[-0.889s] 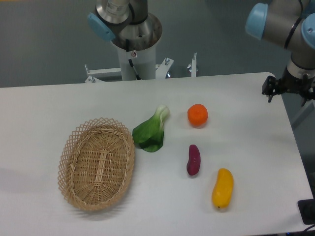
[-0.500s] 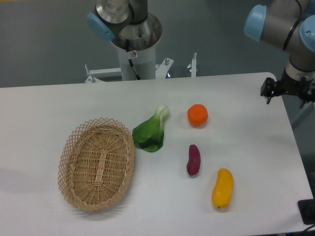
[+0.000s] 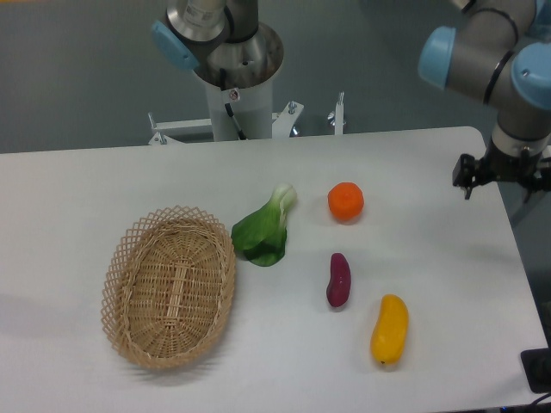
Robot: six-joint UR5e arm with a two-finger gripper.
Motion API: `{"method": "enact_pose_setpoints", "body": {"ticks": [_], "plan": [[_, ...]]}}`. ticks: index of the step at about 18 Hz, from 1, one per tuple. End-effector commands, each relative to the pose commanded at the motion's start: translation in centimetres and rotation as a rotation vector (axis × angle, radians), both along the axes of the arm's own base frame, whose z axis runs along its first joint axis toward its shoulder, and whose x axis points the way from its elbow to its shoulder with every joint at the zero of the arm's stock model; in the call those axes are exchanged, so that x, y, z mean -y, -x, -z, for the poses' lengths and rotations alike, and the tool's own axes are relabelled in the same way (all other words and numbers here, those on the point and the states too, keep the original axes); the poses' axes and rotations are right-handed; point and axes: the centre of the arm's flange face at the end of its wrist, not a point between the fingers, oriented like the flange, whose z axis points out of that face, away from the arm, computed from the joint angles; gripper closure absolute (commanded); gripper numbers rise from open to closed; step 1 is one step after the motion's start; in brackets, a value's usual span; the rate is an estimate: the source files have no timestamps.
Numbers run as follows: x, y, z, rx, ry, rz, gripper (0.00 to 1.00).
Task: Pick up the mango from the table
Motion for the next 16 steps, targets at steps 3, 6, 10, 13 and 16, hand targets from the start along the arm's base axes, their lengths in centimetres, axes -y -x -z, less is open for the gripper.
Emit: {"method": "enact_pose_setpoints", "body": {"ticks": [3,6,10,13,16], "plan": [[-3.3,0.0,0.6,0.022,-0.190,-0.098,0.00],[-7.1,-1.3,2.3,0.034,-0.222,-0.108,0.00],[-11.6,-2.1,4.6,0.061,-0.239,-0.077,0.00],[-15.0,-2.9,7.3,0.073,-0.241,-0.052,0.00],[-15.6,-3.9,8.1,0.083,-0.233,-0.046,0.00]]}}
